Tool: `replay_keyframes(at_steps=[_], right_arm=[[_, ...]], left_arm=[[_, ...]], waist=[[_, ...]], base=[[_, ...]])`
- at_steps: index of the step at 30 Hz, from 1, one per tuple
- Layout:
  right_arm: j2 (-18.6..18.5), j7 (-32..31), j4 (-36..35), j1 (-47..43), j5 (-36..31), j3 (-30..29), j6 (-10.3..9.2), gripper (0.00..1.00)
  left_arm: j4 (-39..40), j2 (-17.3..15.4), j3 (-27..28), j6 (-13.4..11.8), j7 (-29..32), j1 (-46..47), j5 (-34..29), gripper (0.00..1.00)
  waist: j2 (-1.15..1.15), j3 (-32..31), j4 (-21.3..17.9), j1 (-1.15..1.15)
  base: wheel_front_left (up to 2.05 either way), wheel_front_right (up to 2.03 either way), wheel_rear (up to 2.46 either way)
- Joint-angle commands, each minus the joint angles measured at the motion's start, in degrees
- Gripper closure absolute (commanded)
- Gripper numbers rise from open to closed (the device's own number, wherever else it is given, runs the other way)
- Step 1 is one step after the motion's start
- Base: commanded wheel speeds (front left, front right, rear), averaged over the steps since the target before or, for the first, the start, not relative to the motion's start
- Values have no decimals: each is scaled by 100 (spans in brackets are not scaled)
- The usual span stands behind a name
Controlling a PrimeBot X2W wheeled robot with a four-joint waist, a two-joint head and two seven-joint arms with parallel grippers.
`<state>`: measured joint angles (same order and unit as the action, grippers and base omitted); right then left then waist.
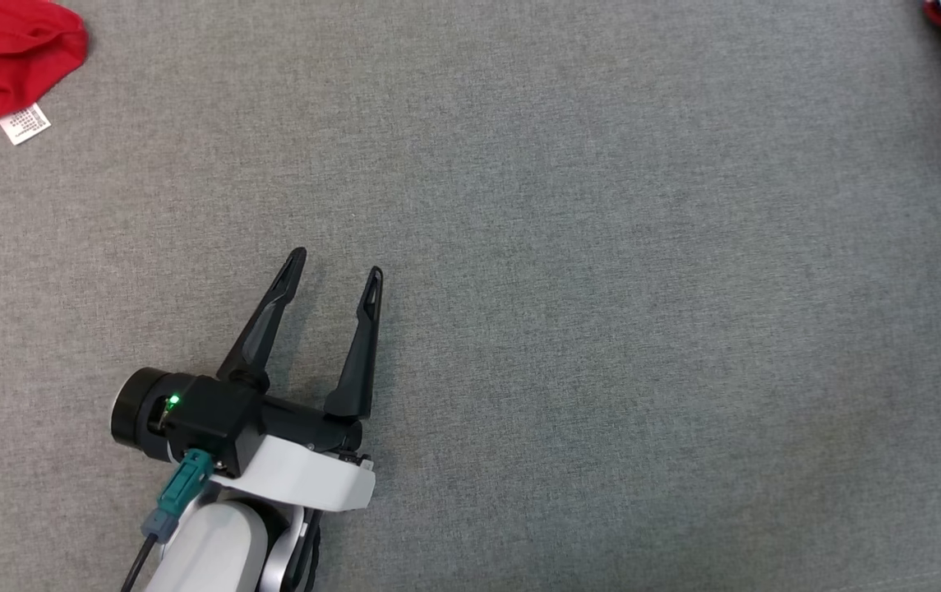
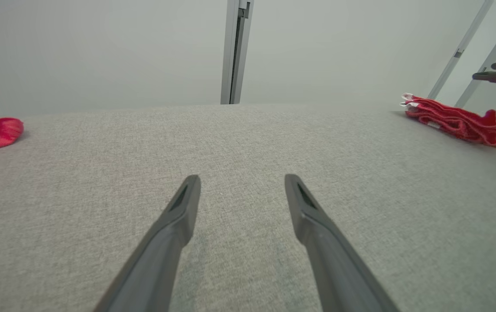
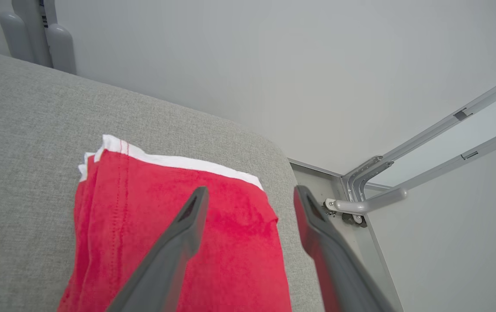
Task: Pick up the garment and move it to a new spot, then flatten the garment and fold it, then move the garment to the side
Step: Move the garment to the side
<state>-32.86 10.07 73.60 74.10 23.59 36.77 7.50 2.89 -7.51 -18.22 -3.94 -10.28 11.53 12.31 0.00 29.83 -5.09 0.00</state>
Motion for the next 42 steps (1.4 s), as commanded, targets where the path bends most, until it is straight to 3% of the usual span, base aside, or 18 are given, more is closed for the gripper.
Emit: replay_keyframes(at_steps=[1,12,19,24,33,42], right_arm=[[1,38,30,-46,-25,-34,-1,0],[520,450,-95,-201,-171,-253,-1,0],[842,521,-902,-569,-124,-618,-1,0],[1208,519,-1682,-1247,-284,-1159,-1,0],[2216,520,-2918,-3104,-892,-2285,-1,0],[2907,522,-4315,-4945,-1469,-3488,-1,0]], left_arm=[[-7,-25,6,-22,-16,92,27,0],[-138,-62,177,-98,-99,95,192,0],[-429,-88,479,-209,-241,109,377,0],[-693,-93,679,-258,-339,-57,543,0],[-1243,36,911,-371,-447,-554,798,0],[-1395,194,1004,-486,-485,-1104,902,0]], waist=[[0,-13,-9,0],[0,-387,-92,0],[0,-888,-63,0],[0,-1373,-46,0],[0,-2226,96,0],[0,-2624,326,0]], base=[[0,0,0],[0,0,0],[0,0,0],[0,0,0],[0,0,0],[0,0,0]])
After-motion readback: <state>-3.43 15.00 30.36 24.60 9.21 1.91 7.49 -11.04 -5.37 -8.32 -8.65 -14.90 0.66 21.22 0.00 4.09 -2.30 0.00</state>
